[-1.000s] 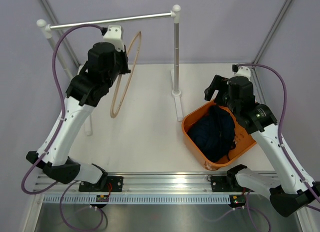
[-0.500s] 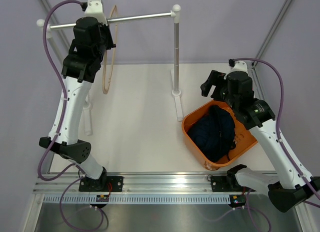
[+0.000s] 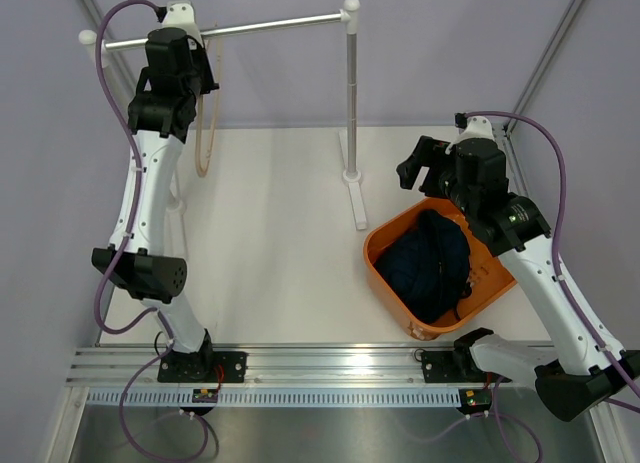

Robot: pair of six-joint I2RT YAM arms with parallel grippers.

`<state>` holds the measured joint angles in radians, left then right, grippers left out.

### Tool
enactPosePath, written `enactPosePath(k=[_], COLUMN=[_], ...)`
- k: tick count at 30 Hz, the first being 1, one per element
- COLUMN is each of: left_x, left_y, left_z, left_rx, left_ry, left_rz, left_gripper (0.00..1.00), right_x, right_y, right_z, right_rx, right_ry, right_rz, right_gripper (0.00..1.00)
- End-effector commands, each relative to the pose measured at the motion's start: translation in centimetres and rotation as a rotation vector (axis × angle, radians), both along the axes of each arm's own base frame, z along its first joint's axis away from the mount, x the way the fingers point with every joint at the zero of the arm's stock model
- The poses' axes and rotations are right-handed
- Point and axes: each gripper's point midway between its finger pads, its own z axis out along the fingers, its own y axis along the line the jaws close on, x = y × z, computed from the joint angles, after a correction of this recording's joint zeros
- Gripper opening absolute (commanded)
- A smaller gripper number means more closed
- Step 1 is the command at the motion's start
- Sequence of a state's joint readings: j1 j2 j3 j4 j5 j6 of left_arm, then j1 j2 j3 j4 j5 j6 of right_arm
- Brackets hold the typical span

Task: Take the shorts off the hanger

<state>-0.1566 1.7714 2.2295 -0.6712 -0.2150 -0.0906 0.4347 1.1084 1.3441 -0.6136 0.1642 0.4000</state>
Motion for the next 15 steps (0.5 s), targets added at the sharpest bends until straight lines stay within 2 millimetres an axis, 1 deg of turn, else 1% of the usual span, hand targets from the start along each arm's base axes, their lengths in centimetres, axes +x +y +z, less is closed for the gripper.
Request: enactPosePath(k=[1,2,6,12,13,14,15], left_x=[0.6,0.7,0.6,0.1,0.0,-0.1,-0.1], left_y=[-0.8,-0.8,-1.1,-1.1,-1.0,-1.0,-0.9], left_z=[1.3,0.4,-0.8,-0.8,-0.9,-1.1,-1.3], left_rx=[-0.036,-0.037,-0.047,-0.049,-0.049,-0.046,-0.045], left_ry=[-0.061,-0.042,-0.02,-0.023,-0.02,-0.016,-0.013], left_rz=[-0.039,-0.04,-0.049,-0.052,-0.052,-0.049,-0.049], left_gripper=[0.01,0.01,0.01,0.05,0.06,0.1,0.11], right_x=[0.3,0.2,-0.1,-0.2,-0.2,-0.2,-0.2], right_y=[0.4,0.4,0.4,0.5,0.5,0.6,0.6], right_z=[2.1,2.1,2.1,2.0,1.9,1.9,1.8], right_rx=[0.026,0.028,0.031,0.035,0.034,0.037,0.036], right_ry=[-0.058,-0.059,-0.059,-0.058,-0.056,-0.055,-0.053], right_rz=[0.023,0.027,0.031,0.036,0.036,0.038,0.04], right_gripper=[0.87,0.87,0.87,0.87,0.87,0.87,0.87])
